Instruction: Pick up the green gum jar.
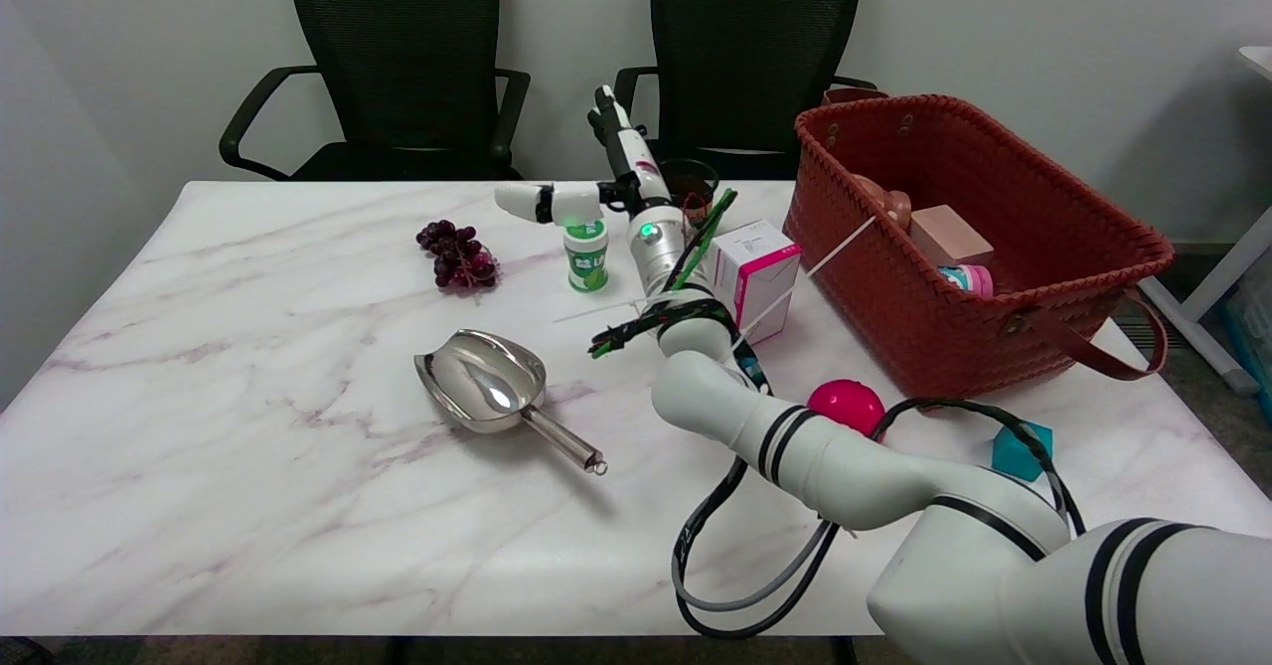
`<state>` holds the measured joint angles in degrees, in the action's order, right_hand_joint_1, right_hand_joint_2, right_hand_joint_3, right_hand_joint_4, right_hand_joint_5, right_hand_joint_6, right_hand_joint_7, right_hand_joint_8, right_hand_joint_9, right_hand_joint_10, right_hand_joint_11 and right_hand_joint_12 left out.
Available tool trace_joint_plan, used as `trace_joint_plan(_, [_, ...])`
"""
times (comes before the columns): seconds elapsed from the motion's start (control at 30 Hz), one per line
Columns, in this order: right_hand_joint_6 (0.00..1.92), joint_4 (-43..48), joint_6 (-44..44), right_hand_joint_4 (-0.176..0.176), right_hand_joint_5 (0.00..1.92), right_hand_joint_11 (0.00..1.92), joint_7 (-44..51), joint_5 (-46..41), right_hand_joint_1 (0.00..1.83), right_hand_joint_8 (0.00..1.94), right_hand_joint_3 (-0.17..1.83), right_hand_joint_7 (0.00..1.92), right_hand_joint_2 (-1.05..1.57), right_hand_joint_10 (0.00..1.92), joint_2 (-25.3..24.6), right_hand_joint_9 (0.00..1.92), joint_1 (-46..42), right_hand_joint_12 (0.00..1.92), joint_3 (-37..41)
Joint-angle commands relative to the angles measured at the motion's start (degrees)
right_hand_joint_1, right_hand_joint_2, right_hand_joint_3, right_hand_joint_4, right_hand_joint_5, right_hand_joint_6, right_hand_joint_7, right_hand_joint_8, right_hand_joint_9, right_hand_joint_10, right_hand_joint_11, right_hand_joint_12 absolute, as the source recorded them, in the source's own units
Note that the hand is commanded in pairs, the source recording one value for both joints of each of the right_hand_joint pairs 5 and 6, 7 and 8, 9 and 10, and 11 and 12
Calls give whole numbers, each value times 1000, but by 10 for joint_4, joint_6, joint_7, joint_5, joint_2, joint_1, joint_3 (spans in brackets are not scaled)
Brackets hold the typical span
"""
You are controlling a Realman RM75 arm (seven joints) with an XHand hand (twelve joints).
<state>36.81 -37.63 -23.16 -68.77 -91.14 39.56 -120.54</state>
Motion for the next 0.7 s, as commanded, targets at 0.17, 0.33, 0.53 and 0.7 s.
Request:
trace_joint_plan(0.17, [0, -77, -9, 0, 0, 0, -197, 1, 1036, 103, 527, 103, 60, 82, -4, 82, 17, 0, -1])
trace_joint_plan(0.33, [0, -101, -7, 0, 0, 0, -210, 1, 1034, 82, 534, 82, 28, 53, -9, 53, 28, 0, -3])
trace_joint_plan(0.53, [0, -132, 0, 0, 0, 0, -214, 1, 1047, 53, 528, 53, -49, 28, -17, 28, 43, 0, -3])
trace_joint_plan(0.7, [0, -145, 12, 0, 0, 0, -214, 1, 1049, 43, 522, 43, -61, 13, -19, 13, 50, 0, -3])
